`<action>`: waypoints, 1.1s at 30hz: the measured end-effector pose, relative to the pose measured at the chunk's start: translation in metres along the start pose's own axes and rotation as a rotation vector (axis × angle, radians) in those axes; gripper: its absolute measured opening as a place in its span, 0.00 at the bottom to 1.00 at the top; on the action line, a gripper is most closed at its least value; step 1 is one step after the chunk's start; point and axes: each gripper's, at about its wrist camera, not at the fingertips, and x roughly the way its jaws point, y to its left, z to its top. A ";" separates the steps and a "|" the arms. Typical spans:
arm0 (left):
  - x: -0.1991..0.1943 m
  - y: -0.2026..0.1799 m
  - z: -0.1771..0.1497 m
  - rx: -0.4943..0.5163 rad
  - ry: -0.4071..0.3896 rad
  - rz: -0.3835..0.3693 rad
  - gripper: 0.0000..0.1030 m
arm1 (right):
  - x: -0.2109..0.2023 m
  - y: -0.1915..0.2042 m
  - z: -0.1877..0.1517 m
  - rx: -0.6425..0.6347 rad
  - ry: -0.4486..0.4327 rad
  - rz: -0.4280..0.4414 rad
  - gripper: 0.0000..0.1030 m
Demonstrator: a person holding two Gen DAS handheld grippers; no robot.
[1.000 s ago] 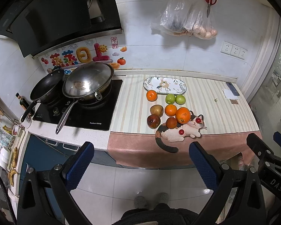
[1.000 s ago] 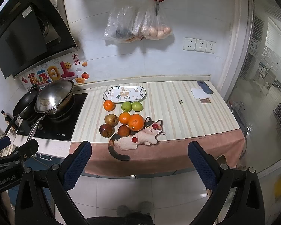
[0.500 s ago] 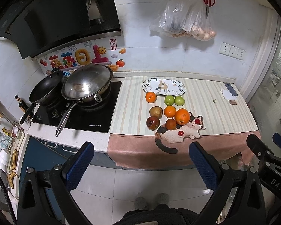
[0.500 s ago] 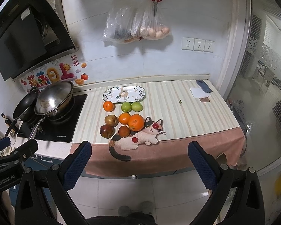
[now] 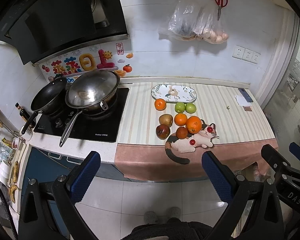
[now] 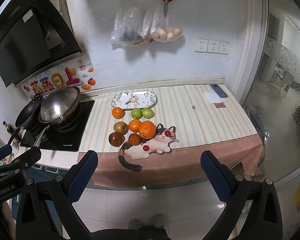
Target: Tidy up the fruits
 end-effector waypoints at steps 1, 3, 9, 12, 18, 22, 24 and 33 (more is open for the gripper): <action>-0.001 -0.001 0.001 0.000 -0.001 -0.003 1.00 | 0.000 0.000 0.000 0.000 0.001 0.002 1.00; -0.001 -0.001 0.001 0.001 -0.002 -0.005 1.00 | 0.000 0.000 0.000 -0.004 0.001 0.006 1.00; 0.001 -0.007 -0.002 -0.011 0.002 -0.003 1.00 | 0.003 -0.007 0.002 -0.011 -0.002 0.015 1.00; 0.006 -0.010 -0.001 -0.024 -0.004 0.003 1.00 | 0.005 -0.009 0.001 -0.006 -0.002 0.020 1.00; 0.040 -0.016 0.011 -0.049 -0.004 0.052 1.00 | 0.043 -0.032 0.016 0.029 0.029 0.070 1.00; 0.076 -0.014 0.022 -0.075 0.017 0.099 1.00 | 0.088 -0.045 0.024 0.044 0.075 0.103 1.00; 0.100 -0.012 0.028 -0.090 0.055 0.099 1.00 | 0.118 -0.050 0.030 0.058 0.117 0.124 1.00; 0.237 0.003 0.043 -0.115 0.318 0.054 1.00 | 0.258 -0.056 0.048 0.114 0.282 0.155 1.00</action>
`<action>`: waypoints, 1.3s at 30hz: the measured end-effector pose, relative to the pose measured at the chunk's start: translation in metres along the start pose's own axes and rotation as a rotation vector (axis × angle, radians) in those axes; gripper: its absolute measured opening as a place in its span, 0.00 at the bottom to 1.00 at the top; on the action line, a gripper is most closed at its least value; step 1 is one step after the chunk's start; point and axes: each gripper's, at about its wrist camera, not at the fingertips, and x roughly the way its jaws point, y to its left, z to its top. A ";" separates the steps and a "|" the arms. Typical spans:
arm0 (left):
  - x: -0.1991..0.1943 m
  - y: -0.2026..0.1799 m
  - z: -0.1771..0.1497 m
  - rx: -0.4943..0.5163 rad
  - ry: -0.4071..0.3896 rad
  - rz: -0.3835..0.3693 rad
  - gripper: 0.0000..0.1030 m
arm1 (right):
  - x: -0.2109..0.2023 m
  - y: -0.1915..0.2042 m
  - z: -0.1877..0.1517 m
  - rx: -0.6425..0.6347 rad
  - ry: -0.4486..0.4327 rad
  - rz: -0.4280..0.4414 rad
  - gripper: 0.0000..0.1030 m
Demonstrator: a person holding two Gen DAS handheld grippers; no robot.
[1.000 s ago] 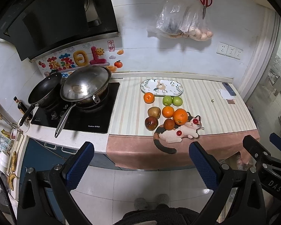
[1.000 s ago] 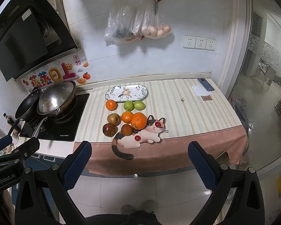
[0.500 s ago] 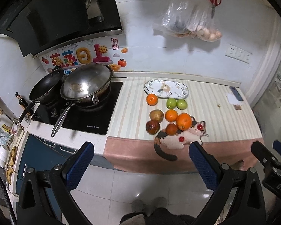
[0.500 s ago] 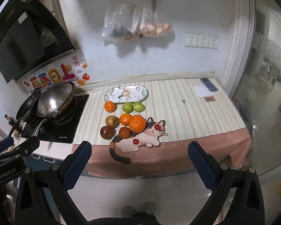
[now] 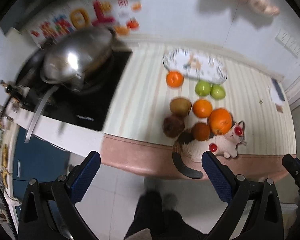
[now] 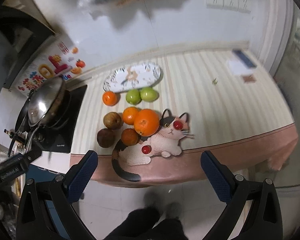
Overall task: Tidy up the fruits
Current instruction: 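Grasp the dark red apple with the left tool while the right tool grasps the large orange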
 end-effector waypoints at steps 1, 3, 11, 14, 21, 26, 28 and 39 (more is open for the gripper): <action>0.013 -0.001 0.005 0.003 0.023 -0.003 1.00 | 0.014 0.000 0.004 0.006 0.020 0.004 1.00; 0.045 -0.005 0.017 0.024 0.078 -0.021 1.00 | 0.047 -0.002 0.015 0.026 0.061 0.001 1.00; 0.162 -0.016 0.052 0.066 0.306 -0.142 0.98 | 0.160 0.001 0.043 0.131 0.227 -0.020 1.00; 0.195 -0.022 0.061 0.089 0.367 -0.172 0.98 | 0.188 0.004 0.049 0.162 0.271 -0.032 1.00; 0.230 -0.039 0.062 0.157 0.446 -0.206 0.89 | 0.235 0.001 0.058 0.206 0.364 -0.039 1.00; 0.233 -0.044 0.063 0.135 0.424 -0.247 0.62 | 0.265 -0.002 0.066 0.224 0.419 -0.025 1.00; 0.227 -0.051 0.062 0.156 0.399 -0.232 0.58 | 0.276 -0.002 0.067 0.213 0.446 -0.021 1.00; 0.212 -0.078 0.059 0.182 0.366 -0.140 0.58 | 0.308 0.007 0.072 0.146 0.531 0.021 0.78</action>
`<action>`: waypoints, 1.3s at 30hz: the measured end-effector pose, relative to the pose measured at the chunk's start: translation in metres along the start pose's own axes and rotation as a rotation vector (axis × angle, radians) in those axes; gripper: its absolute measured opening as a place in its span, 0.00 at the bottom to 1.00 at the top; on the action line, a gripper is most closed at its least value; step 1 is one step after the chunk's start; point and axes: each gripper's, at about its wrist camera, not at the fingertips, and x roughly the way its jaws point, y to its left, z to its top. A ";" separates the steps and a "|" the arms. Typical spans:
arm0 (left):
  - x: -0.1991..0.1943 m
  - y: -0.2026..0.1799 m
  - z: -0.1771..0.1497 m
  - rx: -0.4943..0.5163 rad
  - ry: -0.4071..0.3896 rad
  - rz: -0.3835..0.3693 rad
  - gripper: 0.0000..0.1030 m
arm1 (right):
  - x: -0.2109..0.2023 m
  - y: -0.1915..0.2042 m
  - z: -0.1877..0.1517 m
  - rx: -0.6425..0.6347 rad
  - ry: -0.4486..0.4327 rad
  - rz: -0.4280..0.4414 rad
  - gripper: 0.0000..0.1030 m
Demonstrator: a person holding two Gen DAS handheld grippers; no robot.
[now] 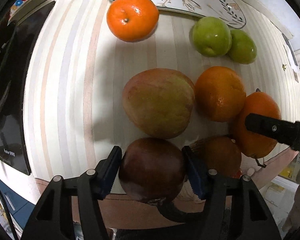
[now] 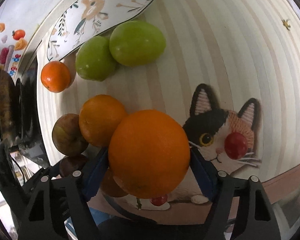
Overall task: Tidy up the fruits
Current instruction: 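Grasp the dark red apple with the left tool while the right tool grasps the large orange, then carry both fruits onto the floral plate and open both tools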
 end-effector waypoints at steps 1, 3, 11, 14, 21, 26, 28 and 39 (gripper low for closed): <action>0.000 0.000 0.000 -0.003 -0.004 0.001 0.58 | 0.000 0.000 -0.001 -0.004 -0.002 0.003 0.78; -0.008 -0.001 -0.001 -0.008 -0.009 0.006 0.58 | 0.000 0.000 -0.001 -0.010 -0.006 0.002 0.78; -0.052 0.003 0.003 -0.034 -0.022 -0.022 0.57 | -0.021 -0.009 -0.010 -0.026 -0.047 0.029 0.77; -0.085 0.011 0.001 -0.048 -0.037 -0.062 0.57 | -0.034 -0.012 -0.011 -0.030 -0.066 0.050 0.77; -0.146 0.005 0.037 -0.060 -0.142 -0.163 0.57 | -0.086 -0.013 0.006 -0.017 -0.124 0.154 0.77; -0.168 0.000 0.104 -0.050 -0.232 -0.170 0.58 | -0.114 0.005 0.054 -0.043 -0.206 0.191 0.77; -0.164 0.000 0.134 -0.040 -0.241 -0.146 0.58 | -0.113 0.010 0.079 -0.052 -0.226 0.178 0.77; -0.061 0.009 0.259 -0.084 -0.096 -0.066 0.58 | -0.059 0.033 0.206 -0.092 -0.202 0.010 0.77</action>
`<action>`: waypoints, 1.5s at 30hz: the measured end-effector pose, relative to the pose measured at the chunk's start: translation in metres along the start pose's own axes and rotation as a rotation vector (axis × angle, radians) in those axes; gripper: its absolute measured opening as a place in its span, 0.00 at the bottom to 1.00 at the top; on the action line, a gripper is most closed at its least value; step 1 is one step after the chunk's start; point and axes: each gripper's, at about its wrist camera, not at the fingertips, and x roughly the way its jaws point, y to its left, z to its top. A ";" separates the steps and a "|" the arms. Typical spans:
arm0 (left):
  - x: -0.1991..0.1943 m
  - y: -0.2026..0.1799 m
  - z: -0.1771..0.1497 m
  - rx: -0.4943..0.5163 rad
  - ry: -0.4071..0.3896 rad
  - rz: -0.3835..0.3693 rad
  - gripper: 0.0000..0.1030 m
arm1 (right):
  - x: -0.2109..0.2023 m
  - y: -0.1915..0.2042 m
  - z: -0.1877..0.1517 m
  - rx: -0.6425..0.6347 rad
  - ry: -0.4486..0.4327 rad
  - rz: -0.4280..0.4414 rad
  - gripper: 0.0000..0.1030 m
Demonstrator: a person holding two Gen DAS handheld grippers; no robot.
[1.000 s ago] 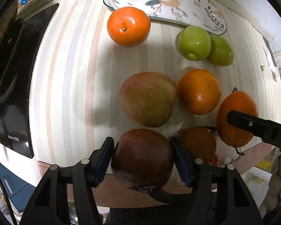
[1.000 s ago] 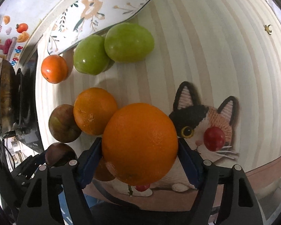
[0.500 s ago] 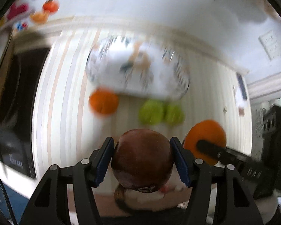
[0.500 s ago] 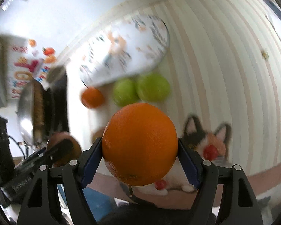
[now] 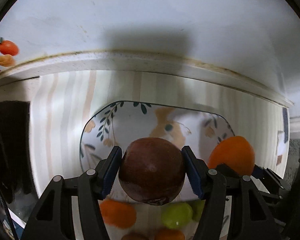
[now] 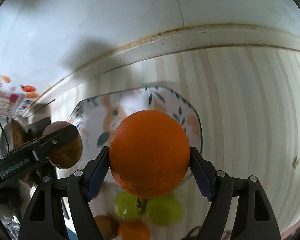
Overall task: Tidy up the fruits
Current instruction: 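Carry both fruits onto the floral plate and open both tools, then lift both open tools away from the plate toward the loose fruit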
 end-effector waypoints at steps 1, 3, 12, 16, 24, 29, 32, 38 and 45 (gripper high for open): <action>0.006 0.000 0.004 -0.007 0.010 0.000 0.58 | 0.006 0.001 0.004 -0.003 0.007 -0.011 0.77; 0.014 0.000 0.008 -0.015 0.031 -0.004 0.58 | 0.018 0.000 0.012 -0.004 0.023 -0.025 0.77; 0.034 0.004 0.017 -0.037 0.062 -0.026 0.58 | 0.026 0.003 0.028 -0.017 -0.008 -0.054 0.77; 0.032 0.001 0.020 -0.029 0.062 -0.026 0.57 | 0.026 0.006 0.029 -0.039 -0.019 -0.070 0.77; 0.006 -0.002 0.023 -0.031 0.027 -0.011 0.57 | 0.031 0.005 0.029 0.001 0.021 -0.051 0.78; -0.019 0.002 0.018 -0.019 -0.012 0.009 0.78 | 0.006 0.004 0.017 -0.011 -0.029 -0.085 0.83; -0.037 0.005 0.007 0.000 -0.048 0.043 0.85 | -0.016 0.010 0.010 -0.032 -0.051 -0.127 0.85; -0.072 0.011 -0.036 -0.006 -0.099 0.065 0.85 | -0.052 0.020 -0.018 -0.061 -0.086 -0.199 0.86; -0.109 0.018 -0.092 0.011 -0.171 0.122 0.85 | -0.086 0.036 -0.071 -0.084 -0.147 -0.234 0.86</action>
